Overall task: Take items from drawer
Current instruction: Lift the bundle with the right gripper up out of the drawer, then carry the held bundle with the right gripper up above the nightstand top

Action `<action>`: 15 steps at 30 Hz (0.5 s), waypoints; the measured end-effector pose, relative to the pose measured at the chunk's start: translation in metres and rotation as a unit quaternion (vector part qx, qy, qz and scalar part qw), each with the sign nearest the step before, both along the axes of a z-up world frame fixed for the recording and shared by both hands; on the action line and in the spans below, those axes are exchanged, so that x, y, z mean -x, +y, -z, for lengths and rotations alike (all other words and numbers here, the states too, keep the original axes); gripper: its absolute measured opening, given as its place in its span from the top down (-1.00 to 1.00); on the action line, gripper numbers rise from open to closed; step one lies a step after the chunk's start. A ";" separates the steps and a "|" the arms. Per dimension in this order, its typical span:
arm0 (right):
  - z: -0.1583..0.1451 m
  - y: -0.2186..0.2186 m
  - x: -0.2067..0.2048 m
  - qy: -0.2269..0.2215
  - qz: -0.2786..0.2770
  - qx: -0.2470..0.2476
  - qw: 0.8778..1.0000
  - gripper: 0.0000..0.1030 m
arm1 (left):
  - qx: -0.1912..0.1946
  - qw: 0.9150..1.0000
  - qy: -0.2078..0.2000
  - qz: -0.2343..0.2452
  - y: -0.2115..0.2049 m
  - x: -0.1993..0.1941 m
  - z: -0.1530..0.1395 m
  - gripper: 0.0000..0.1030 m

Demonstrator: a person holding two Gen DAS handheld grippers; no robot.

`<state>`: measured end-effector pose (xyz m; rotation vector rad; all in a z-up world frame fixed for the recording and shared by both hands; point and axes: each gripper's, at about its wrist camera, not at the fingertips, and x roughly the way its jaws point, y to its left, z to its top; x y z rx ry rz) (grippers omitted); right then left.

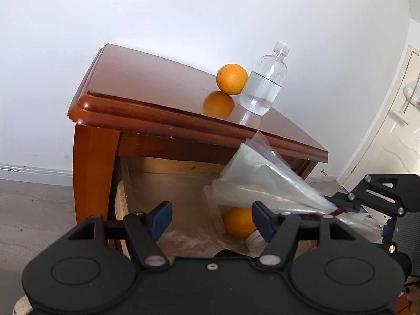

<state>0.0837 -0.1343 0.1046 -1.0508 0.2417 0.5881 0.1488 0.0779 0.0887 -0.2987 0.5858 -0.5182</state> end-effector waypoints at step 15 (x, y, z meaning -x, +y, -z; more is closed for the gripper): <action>0.011 -0.015 -0.009 0.008 0.051 -0.054 0.997 0.62 | -0.012 1.000 -0.013 0.000 -0.012 0.007 -0.006 -0.31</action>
